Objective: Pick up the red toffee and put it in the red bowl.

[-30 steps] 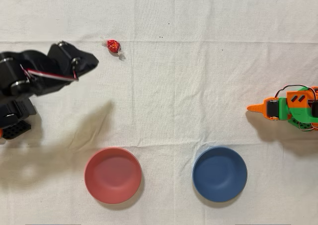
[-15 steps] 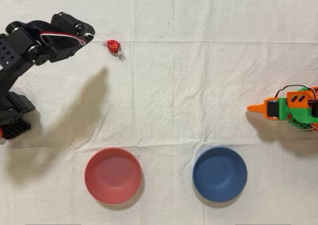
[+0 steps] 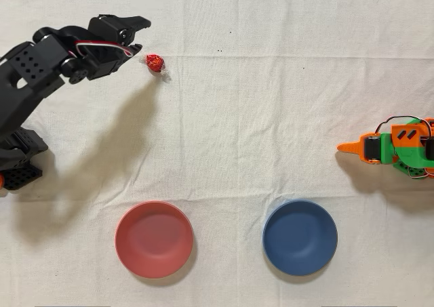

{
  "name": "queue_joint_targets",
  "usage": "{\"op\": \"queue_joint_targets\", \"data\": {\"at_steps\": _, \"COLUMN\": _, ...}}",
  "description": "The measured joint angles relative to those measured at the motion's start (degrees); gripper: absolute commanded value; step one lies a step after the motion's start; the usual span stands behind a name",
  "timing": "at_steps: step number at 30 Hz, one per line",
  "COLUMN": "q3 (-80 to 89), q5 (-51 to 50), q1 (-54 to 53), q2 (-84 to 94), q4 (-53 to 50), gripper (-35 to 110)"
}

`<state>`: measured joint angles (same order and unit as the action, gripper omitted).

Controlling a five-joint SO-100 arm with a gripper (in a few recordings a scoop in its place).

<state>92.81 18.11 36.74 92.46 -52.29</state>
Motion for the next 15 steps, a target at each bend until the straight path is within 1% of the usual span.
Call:
{"op": "queue_joint_targets", "data": {"at_steps": 7, "q3": 4.75, "q5": 0.53, "q1": 0.0, "q2": -0.53, "q4": 2.64, "gripper": 29}}
{"op": "queue_joint_targets", "data": {"at_steps": 15, "q3": 14.85, "q5": 1.58, "q1": -0.97, "q2": 1.14, "q4": 9.84, "gripper": 29}}
